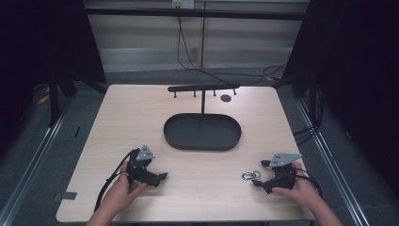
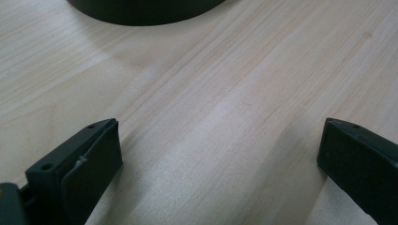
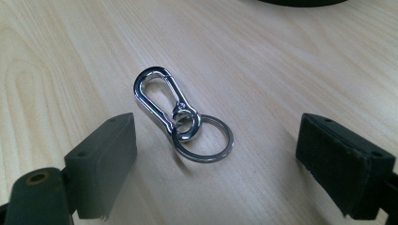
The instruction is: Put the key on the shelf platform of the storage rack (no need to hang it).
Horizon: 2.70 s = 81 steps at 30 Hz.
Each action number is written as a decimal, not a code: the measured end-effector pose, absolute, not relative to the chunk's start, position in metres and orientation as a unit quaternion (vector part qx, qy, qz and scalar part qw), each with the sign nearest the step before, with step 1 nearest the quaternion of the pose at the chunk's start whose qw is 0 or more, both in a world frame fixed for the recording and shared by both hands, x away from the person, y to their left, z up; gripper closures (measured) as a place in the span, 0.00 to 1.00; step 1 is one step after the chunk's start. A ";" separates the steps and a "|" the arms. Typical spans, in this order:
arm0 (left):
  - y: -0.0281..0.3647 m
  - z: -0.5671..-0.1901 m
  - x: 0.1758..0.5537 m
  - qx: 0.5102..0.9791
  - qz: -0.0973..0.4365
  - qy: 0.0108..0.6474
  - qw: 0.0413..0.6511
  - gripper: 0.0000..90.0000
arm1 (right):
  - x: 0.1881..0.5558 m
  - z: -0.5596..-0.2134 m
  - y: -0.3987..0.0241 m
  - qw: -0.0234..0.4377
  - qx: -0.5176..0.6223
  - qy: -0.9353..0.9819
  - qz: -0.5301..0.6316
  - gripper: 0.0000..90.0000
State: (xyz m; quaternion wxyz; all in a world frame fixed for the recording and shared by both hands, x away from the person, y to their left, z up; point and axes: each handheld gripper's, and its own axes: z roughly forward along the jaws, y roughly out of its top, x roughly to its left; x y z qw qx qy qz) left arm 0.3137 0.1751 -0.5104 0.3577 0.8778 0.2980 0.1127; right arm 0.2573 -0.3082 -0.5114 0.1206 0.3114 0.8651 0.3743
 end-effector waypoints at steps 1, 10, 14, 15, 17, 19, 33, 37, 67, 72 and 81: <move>0.175 -0.510 0.314 0.878 0.113 0.298 0.357 0.00 | 0.257 -0.511 -0.308 0.120 0.312 0.866 0.373 0.14; 0.175 -0.510 0.314 0.878 0.113 0.298 0.358 0.00 | 0.258 -0.503 -0.310 0.107 0.313 0.881 0.337 0.18; 0.175 -0.510 0.314 0.878 0.112 0.299 0.357 0.00 | 0.259 -0.496 -0.309 0.095 0.306 0.895 0.310 0.22; 0.175 -0.510 0.314 0.878 0.112 0.299 0.357 0.00 | 0.259 -0.495 -0.309 0.090 0.305 0.896 0.309 0.23; 0.175 -0.510 0.314 0.878 0.112 0.298 0.357 0.00 | 0.259 -0.489 -0.307 0.082 0.307 0.898 0.305 0.25; 0.175 -0.510 0.314 0.878 0.112 0.298 0.357 0.00 | 0.260 -0.486 -0.306 0.083 0.304 0.900 0.302 0.28; 0.175 -0.510 0.314 0.877 0.112 0.299 0.358 0.00 | 0.272 -0.463 -0.268 0.049 0.250 0.948 0.189 0.45; 0.175 -0.510 0.314 0.878 0.113 0.298 0.358 0.00 | 0.275 -0.461 -0.263 0.047 0.249 0.950 0.180 0.49; 0.175 -0.510 0.314 0.878 0.113 0.298 0.357 0.00 | 0.284 -0.463 -0.226 0.043 0.181 0.979 0.084 0.59; 0.175 -0.510 0.314 0.878 0.113 0.298 0.357 0.00 | 0.288 -0.466 -0.225 0.039 0.184 0.979 0.080 0.61; 0.175 -0.510 0.314 0.878 0.113 0.299 0.357 0.00 | 0.290 -0.466 -0.226 0.035 0.183 0.979 0.076 0.64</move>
